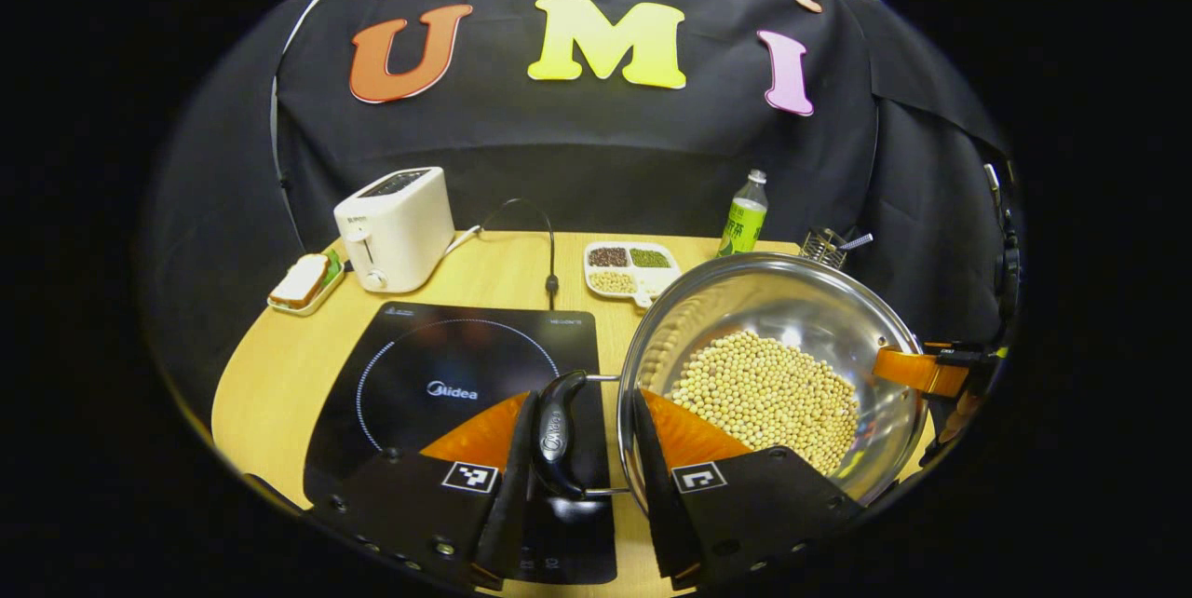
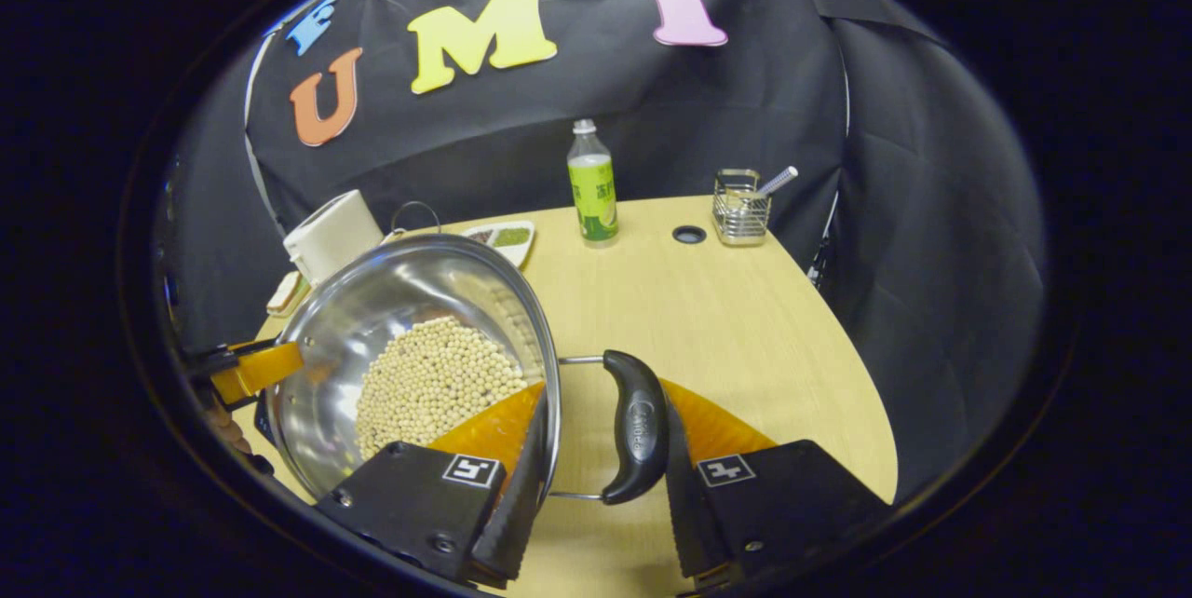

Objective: First push the handle of the pot to place it horizontally, then grasp the pot with both hands and set it on the induction cooktop.

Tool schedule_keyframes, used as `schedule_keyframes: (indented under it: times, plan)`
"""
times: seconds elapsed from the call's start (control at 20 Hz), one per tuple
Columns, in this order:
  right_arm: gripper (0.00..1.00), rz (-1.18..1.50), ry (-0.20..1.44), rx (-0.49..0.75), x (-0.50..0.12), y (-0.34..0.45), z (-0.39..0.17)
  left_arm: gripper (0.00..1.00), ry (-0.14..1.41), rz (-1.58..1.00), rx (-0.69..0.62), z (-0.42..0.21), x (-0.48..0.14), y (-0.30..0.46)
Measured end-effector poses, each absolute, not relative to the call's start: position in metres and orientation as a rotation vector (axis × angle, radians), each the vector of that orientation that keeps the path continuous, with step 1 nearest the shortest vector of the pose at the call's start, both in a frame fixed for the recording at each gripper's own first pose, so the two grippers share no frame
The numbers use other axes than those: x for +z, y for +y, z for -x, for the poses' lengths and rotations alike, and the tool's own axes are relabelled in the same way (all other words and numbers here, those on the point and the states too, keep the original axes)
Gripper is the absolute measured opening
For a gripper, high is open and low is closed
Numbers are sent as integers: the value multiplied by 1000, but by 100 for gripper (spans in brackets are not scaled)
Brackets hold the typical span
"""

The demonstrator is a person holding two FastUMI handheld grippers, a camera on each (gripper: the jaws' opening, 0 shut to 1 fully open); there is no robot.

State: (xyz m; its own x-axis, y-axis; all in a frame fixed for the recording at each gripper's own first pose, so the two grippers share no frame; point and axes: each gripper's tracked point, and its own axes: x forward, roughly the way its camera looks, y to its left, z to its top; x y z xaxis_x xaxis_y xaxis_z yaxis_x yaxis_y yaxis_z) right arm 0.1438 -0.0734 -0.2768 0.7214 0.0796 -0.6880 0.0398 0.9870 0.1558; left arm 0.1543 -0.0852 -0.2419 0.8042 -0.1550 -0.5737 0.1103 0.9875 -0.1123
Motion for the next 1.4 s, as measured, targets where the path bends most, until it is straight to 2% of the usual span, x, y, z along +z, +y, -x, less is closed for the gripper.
schedule_keyframes:
  times: [0.45, 0.95, 1.4]
  plan:
    - [63, -139, 752, 116, -246, 26, -162, 53, 586, 84, -40, -147, -214, 14]
    - [62, -136, 758, 207, -230, 141, -205, 53, 574, 82, 80, -168, -201, 116]
    - [62, -136, 820, 216, -268, 184, -231, 53, 644, 79, 120, -182, -234, 147]
